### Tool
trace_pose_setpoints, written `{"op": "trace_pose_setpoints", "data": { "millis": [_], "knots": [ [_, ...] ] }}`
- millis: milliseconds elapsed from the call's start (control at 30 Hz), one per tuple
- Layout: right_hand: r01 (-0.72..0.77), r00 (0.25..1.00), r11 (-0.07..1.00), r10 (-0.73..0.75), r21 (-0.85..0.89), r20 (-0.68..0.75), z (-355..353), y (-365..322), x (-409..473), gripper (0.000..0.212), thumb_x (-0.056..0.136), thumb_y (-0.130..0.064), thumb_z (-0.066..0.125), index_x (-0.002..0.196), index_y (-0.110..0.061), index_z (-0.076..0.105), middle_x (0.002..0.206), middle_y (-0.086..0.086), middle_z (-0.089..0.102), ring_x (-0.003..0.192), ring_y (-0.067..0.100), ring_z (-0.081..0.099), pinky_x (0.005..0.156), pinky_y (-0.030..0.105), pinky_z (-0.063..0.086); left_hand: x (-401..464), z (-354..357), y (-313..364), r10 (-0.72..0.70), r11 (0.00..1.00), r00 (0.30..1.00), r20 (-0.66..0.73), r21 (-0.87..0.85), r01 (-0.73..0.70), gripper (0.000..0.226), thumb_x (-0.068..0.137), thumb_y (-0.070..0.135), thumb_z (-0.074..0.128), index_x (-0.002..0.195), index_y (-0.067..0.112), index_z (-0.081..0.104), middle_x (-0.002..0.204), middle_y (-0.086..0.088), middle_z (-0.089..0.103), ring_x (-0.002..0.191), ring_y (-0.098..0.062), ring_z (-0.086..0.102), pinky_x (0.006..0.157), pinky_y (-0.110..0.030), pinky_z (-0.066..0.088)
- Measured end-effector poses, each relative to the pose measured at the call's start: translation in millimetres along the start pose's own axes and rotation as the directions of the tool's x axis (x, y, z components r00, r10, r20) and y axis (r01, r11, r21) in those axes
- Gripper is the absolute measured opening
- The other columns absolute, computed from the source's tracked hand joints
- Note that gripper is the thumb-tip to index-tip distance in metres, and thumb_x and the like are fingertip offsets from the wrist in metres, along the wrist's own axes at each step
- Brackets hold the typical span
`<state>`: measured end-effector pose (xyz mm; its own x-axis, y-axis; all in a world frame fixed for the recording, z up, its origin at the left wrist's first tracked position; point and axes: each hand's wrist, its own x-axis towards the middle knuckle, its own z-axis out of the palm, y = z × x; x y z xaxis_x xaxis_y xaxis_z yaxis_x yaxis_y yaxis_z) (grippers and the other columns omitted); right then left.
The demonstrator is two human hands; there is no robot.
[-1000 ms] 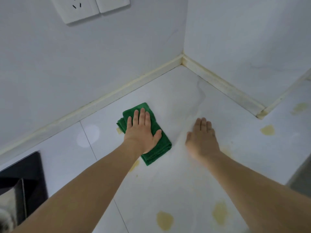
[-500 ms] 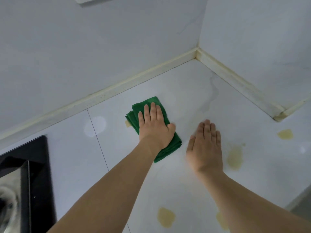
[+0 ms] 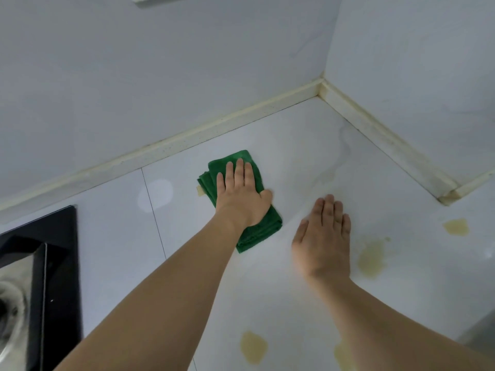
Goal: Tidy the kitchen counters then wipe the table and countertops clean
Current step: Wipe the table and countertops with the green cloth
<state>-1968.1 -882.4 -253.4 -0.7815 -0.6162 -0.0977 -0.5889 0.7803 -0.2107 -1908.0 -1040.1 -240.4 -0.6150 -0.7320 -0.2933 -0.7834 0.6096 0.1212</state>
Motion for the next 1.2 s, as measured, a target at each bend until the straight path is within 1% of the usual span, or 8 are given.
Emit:
{"op": "trace_pose_setpoints", "data": {
  "millis": [167,333,467,700,833,933,1067,1200],
  "knots": [
    [-0.003,1.0,1.0,0.003,0.004,-0.006,-0.1,0.2,-0.5,0.059,0.101,-0.03,0.016,0.153,-0.004,0.003,0.162,0.01,-0.003,0.149,0.024,-0.006,0.121,0.038,-0.005,-16.7,2.6,-15.2,0.057,0.998,0.998,0.021,-0.016,-0.056,0.078,0.096,0.056,0.019,0.155,0.018,-0.014,0.162,0.001,-0.023,0.147,-0.02,-0.025,0.12,-0.045,-0.012],
    [0.002,1.0,1.0,-0.002,0.001,-0.023,2.3,1.3,-0.1,0.059,0.101,-0.029,0.017,0.153,-0.003,0.006,0.162,0.011,0.001,0.149,0.026,-0.002,0.121,0.039,-0.003,-0.6,-6.7,-19.3,-0.025,0.998,0.999,0.048,-0.05,0.028,0.079,0.095,0.055,0.022,0.155,0.019,-0.014,0.162,0.002,-0.023,0.147,-0.019,-0.025,0.12,-0.044,-0.014],
    [0.006,1.0,1.0,-0.006,0.0,-0.029,3.3,0.4,-0.9,0.059,0.101,-0.028,0.018,0.153,-0.002,0.007,0.162,0.013,0.002,0.149,0.027,-0.001,0.121,0.039,-0.002,-17.7,0.9,-7.8,-0.078,0.995,0.996,0.045,-0.059,0.08,0.078,0.096,0.051,0.019,0.154,0.015,-0.017,0.161,-0.001,-0.026,0.146,-0.022,-0.027,0.119,-0.045,-0.017],
    [0.013,1.0,1.0,-0.013,-0.02,-0.023,2.0,1.3,-1.8,0.06,0.1,-0.028,0.018,0.153,-0.001,0.006,0.161,0.013,0.001,0.149,0.027,-0.001,0.121,0.04,-0.002,-32.0,6.0,-23.6,0.035,0.999,0.999,0.021,0.011,-0.035,0.078,0.095,0.056,0.018,0.155,0.019,-0.015,0.162,0.0,-0.022,0.147,-0.021,-0.024,0.12,-0.045,-0.012],
    [0.011,1.0,1.0,-0.011,-0.022,-0.028,2.9,1.7,-1.1,0.06,0.1,-0.028,0.019,0.152,-0.001,0.007,0.161,0.014,0.003,0.149,0.028,0.0,0.121,0.04,-0.001,-15.1,-3.6,-29.0,0.005,1.0,1.0,0.024,0.001,-0.005,0.079,0.095,0.056,0.02,0.155,0.019,-0.014,0.162,0.0,-0.021,0.148,-0.021,-0.022,0.121,-0.044,-0.012],
    [0.004,1.0,0.999,-0.005,-0.037,-0.022,3.6,-0.4,-1.5,0.06,0.1,-0.028,0.019,0.152,-0.001,0.006,0.161,0.013,0.002,0.149,0.027,0.0,0.121,0.04,-0.001,-25.1,5.2,-28.2,-0.016,1.0,1.0,-0.012,-0.015,0.016,0.079,0.095,0.055,0.019,0.156,0.016,-0.013,0.162,-0.001,-0.02,0.148,-0.022,-0.022,0.121,-0.045,-0.012],
    [0.005,1.0,0.999,-0.006,-0.044,-0.014,2.4,1.0,-2.9,0.06,0.101,-0.028,0.018,0.152,-0.001,0.004,0.162,0.013,0.0,0.149,0.027,-0.001,0.121,0.041,0.0,-51.1,14.1,-34.1,0.021,1.0,0.999,-0.027,0.01,-0.021,0.079,0.095,0.054,0.02,0.155,0.014,-0.012,0.162,-0.002,-0.02,0.148,-0.022,-0.021,0.121,-0.045,-0.009],
    [0.007,1.0,0.999,-0.008,-0.038,-0.023,3.7,1.8,-1.6,0.06,0.1,-0.028,0.02,0.153,-0.002,0.005,0.162,0.012,0.001,0.149,0.026,-0.001,0.121,0.04,-0.001,-44.6,9.8,-41.7,0.045,0.998,0.998,-0.042,0.036,-0.043,0.079,0.095,0.056,0.02,0.156,0.015,-0.011,0.163,-0.003,-0.018,0.149,-0.022,-0.02,0.122,-0.045,-0.008]
  ]
}}
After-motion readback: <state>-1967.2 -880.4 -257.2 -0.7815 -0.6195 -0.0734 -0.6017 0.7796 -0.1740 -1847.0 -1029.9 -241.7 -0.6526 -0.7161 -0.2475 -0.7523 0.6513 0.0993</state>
